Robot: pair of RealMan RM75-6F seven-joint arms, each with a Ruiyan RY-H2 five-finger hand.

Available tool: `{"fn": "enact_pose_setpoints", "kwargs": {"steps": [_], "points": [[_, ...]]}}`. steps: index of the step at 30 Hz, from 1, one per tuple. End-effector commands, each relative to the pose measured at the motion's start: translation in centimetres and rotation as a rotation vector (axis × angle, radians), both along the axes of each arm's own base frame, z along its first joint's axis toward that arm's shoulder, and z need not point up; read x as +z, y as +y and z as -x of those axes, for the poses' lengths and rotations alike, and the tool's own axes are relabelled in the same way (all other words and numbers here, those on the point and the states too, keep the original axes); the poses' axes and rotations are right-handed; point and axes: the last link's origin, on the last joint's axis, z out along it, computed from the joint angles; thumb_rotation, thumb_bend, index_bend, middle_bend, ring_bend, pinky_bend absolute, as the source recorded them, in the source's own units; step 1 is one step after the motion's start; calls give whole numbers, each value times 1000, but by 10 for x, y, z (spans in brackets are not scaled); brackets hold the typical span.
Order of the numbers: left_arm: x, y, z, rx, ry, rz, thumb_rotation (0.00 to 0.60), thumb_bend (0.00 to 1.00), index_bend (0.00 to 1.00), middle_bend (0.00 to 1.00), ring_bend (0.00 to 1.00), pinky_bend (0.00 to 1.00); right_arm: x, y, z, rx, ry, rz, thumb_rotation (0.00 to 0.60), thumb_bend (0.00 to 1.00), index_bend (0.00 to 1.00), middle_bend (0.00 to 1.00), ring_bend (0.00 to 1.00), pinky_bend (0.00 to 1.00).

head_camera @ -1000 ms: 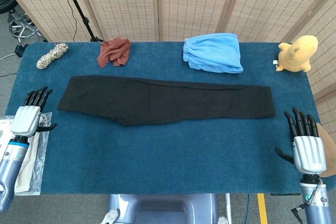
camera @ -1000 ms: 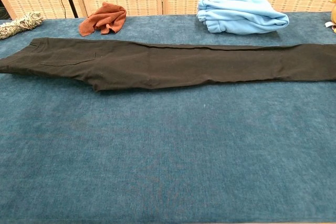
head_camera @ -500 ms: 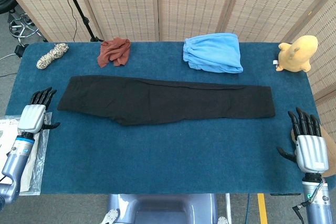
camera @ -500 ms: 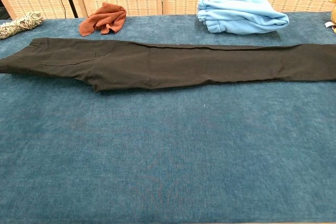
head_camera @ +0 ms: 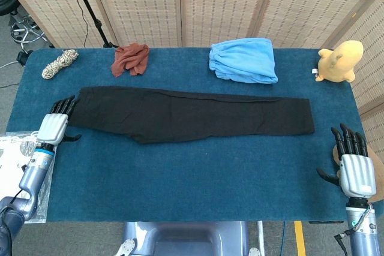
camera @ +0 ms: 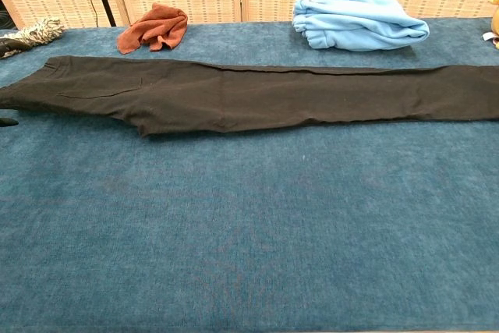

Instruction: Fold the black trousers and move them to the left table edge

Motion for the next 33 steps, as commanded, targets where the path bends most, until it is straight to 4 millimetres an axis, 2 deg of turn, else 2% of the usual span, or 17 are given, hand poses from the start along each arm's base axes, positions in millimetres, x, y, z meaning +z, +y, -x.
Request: {"fn": "enact_pose_setpoints", "kwargs": {"steps": [1, 7, 16, 19, 24, 33], "points": [[-4, 2, -1, 4, 19, -2, 600, 133, 159, 5, 6, 74, 1, 0, 0, -2, -8, 4, 600, 0, 59, 0, 0, 7], [-10, 4, -3, 4, 25, -10, 600, 196, 288, 123, 115, 127, 1, -1, 0, -8, -41, -3, 600, 0, 59, 0, 0, 8], [-15, 13, -8, 18, 42, -12, 600, 276, 309, 144, 145, 134, 2, -1, 0, -13, -57, -2, 600, 0, 59, 0, 0, 9], [-16, 15, -8, 28, 42, -13, 600, 278, 321, 157, 167, 146, 2, -2, 0, -16, -62, -5, 600, 0, 59, 0, 0, 11], [-17, 16, -6, 47, 52, -6, 600, 277, 357, 193, 214, 229, 1, -2, 1, -23, -69, -9, 600, 0, 59, 0, 0, 13], [-18, 21, -9, 46, 76, -8, 600, 290, 409, 249, 259, 248, 1, -3, 2, -28, -81, -10, 600, 0, 59, 0, 0, 17]]}}
